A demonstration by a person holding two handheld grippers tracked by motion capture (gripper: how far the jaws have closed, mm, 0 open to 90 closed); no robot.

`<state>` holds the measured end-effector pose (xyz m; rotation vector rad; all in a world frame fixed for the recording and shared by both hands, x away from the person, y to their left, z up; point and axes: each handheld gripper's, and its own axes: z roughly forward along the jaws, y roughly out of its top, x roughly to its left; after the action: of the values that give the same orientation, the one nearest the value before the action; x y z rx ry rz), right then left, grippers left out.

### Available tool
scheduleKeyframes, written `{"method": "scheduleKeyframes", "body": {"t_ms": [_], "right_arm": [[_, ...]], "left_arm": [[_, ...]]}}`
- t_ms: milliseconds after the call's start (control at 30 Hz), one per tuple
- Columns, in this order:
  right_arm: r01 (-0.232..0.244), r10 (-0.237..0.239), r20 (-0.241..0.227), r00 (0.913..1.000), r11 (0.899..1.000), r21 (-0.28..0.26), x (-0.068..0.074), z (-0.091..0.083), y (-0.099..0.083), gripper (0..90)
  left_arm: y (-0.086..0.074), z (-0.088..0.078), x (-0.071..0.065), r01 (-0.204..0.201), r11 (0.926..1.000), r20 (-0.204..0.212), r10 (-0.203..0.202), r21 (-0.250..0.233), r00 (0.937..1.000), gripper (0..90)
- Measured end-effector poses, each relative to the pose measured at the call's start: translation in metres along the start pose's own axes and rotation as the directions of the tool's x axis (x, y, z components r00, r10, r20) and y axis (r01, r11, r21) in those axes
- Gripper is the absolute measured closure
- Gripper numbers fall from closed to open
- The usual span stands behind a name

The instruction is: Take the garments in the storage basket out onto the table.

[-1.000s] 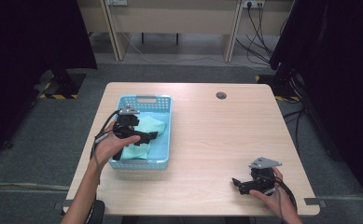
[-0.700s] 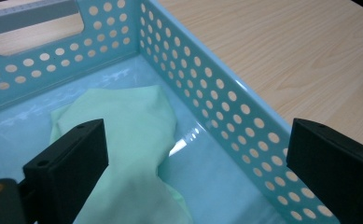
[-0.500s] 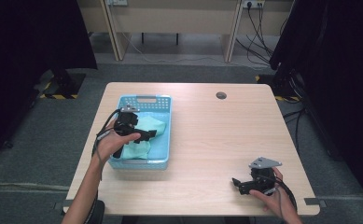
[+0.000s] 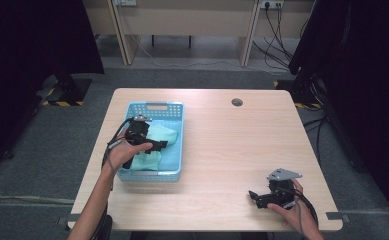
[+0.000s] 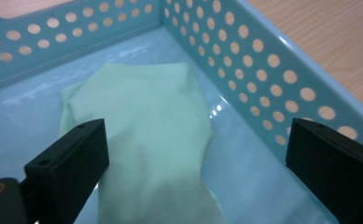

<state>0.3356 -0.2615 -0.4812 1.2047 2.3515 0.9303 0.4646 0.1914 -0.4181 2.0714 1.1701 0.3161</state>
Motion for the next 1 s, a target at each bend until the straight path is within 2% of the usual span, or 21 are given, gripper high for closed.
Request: {"method": "scheduleKeyframes", "body": {"t_ms": [367,500,633,800,1000], "right_arm": [[0.0,0.0,0.0,1.0,1.0,0.0,0.0,0.0,0.0,0.3],[0.0,0.0,0.0,1.0,1.0,0.001,0.0,0.0,0.0,0.3],[0.0,0.0,0.0,1.0,1.0,0.001,0.0,0.0,0.0,0.3],[0.001,-0.001,0.0,1.0,1.0,0.0,0.0,0.0,0.0,0.3],[0.0,0.0,0.0,1.0,1.0,0.0,0.0,0.0,0.0,0.3]], "left_arm": [[-0.005,0.01,0.007,0.006,0.9998,-0.029,-0.005,0.018,0.9996,5.5],[-0.007,0.015,0.009,0.003,0.9994,-0.054,-0.001,0.034,0.9985,5.6],[-0.008,0.016,0.011,0.01,0.9997,-0.083,-0.008,0.023,0.9965,5.8],[-0.011,0.02,0.013,0.015,0.9985,-0.102,-0.009,0.054,0.9947,5.8],[-0.013,0.028,0.016,0.023,0.9958,-0.104,-0.014,0.088,0.9944,5.8]]}}
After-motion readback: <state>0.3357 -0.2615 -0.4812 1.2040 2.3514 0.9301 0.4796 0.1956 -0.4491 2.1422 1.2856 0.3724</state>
